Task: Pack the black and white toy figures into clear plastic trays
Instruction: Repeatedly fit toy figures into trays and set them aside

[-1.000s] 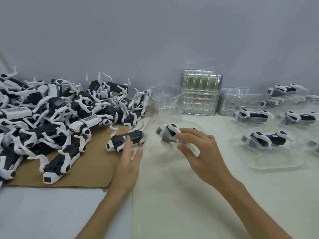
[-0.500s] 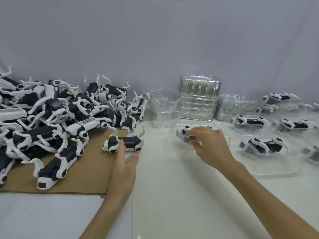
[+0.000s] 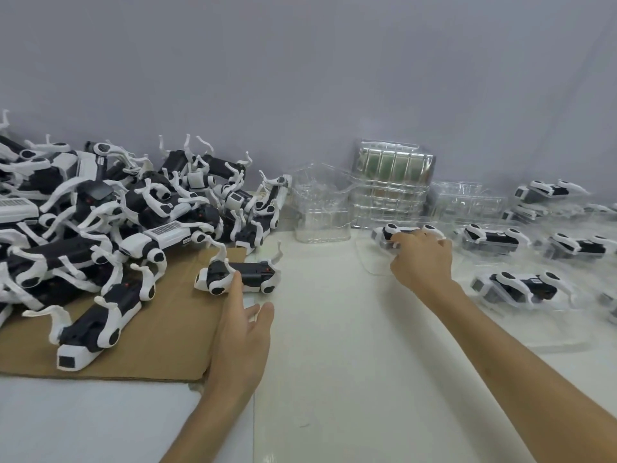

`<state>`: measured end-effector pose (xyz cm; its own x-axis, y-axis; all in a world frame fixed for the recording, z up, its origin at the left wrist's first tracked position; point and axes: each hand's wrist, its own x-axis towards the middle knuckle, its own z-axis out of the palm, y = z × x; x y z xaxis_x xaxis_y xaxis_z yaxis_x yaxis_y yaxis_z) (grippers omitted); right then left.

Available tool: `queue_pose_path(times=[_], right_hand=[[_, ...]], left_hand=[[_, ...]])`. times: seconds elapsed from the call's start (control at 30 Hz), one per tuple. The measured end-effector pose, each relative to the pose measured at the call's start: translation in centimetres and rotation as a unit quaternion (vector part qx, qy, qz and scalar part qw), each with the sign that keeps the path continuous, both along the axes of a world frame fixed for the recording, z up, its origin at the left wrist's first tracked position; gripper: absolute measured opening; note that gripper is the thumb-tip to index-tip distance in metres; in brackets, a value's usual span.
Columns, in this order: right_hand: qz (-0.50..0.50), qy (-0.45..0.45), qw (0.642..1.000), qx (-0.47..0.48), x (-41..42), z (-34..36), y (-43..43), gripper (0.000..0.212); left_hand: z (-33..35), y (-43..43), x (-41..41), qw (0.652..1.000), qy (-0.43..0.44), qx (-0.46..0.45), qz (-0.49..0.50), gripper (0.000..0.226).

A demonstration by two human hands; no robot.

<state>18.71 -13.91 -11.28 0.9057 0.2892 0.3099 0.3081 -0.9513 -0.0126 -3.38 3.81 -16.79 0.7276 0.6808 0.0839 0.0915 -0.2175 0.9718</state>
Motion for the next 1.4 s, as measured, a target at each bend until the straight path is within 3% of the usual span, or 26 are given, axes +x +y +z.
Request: queue_pose_path(times=[0.07,0.13,0.23,0.93,1.2,1.4], right_hand=[[0.016,-0.042,0.999,0.003,-0.7,-0.3,0.8,0.057],[0.098,-0.077,0.992,0.013,-1.4,-0.9,1.5,0.063],[0.179,-0.054,0.98,-0.069,-1.2,-1.7,1.8,0.054],[0.038,0.007,0.985,-0.17,1.9,-1.0,-3.4,0.053],[0.073,0.052,0.994,-0.066,1.5,-0.1,-3.4,0.05],[0.186,-0.035,0.968,0.162,0.0,1.6,0.2,0.053]], left_hand=[[0.0,-0.1,0.1,1.0,0.005,0.0,-0.001,0.066],[0.0,-0.1,0.0,1.0,0.004,0.0,-0.004,0.066],[0.1,0.0,0.0,1.0,0.002,0.001,-0.002,0.066],[0.8,-0.3,-0.2,1.0,-0.003,0.0,-0.002,0.068],[0.8,-0.3,-0.2,1.0,0.001,-0.005,0.002,0.066],[0.8,-0.5,-0.3,1.0,-0.002,0.0,-0.003,0.065]])
